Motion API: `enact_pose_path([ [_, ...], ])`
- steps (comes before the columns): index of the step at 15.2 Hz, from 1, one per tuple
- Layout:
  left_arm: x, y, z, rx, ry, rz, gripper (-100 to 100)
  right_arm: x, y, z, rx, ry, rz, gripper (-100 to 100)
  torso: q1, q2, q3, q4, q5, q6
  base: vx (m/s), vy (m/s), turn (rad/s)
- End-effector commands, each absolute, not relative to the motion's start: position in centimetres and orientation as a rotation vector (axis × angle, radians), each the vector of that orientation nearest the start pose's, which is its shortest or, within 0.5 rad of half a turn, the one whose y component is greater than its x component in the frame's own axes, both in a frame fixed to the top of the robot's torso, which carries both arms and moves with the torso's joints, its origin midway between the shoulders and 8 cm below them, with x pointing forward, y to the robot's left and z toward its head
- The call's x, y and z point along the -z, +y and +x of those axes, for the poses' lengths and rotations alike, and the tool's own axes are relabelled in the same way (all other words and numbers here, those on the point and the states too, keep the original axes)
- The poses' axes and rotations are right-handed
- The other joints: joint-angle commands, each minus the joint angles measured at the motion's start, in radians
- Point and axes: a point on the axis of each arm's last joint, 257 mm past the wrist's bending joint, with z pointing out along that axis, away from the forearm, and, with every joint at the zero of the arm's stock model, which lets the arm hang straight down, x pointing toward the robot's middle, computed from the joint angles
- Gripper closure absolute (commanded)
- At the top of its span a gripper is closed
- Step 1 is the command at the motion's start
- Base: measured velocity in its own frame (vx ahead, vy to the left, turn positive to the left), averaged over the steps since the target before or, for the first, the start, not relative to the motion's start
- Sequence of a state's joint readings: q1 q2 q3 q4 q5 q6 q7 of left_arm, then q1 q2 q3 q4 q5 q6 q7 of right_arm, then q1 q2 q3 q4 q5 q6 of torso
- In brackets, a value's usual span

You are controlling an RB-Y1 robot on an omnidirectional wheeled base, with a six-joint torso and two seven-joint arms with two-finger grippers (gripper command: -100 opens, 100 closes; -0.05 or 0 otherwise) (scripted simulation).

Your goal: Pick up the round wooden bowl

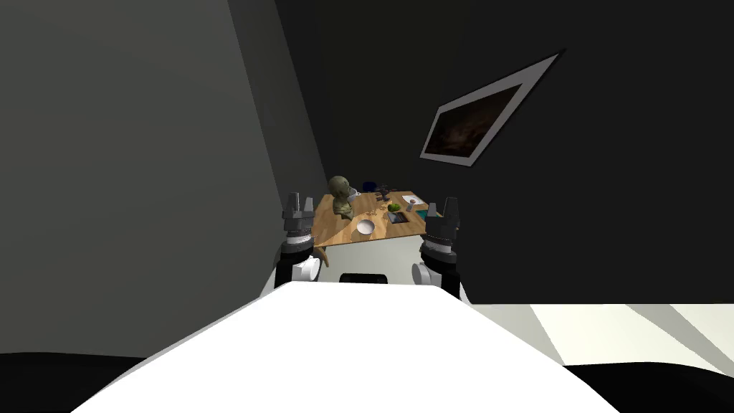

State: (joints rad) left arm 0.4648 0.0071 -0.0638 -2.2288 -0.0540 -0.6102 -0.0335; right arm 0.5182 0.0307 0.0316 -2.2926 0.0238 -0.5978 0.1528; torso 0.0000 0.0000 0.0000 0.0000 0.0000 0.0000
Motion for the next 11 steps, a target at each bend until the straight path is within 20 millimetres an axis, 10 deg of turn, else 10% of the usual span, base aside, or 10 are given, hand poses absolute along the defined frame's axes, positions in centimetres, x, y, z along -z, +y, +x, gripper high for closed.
enact_pose_path([
  [1, -2.8, 24.2, 34.5, 1.335, 0.632, -0.528, -100, -4.2, -26.8, 32.4, -1.187, 0.568, 0.54, 0, 0.0, 0.0, 0.0, 0.0, 0.0, 0.0, 0.0, 0.0, 0.0],
  [11, 2.7, 23.7, 39.5, 1.266, 0.883, -0.569, -100, -4.2, -26.8, 32.4, -1.187, 0.568, 0.54, 0, -0.002, -0.001, -0.001, 0.0, 0.0, 0.0, 0.007, -0.026, -0.011],
])
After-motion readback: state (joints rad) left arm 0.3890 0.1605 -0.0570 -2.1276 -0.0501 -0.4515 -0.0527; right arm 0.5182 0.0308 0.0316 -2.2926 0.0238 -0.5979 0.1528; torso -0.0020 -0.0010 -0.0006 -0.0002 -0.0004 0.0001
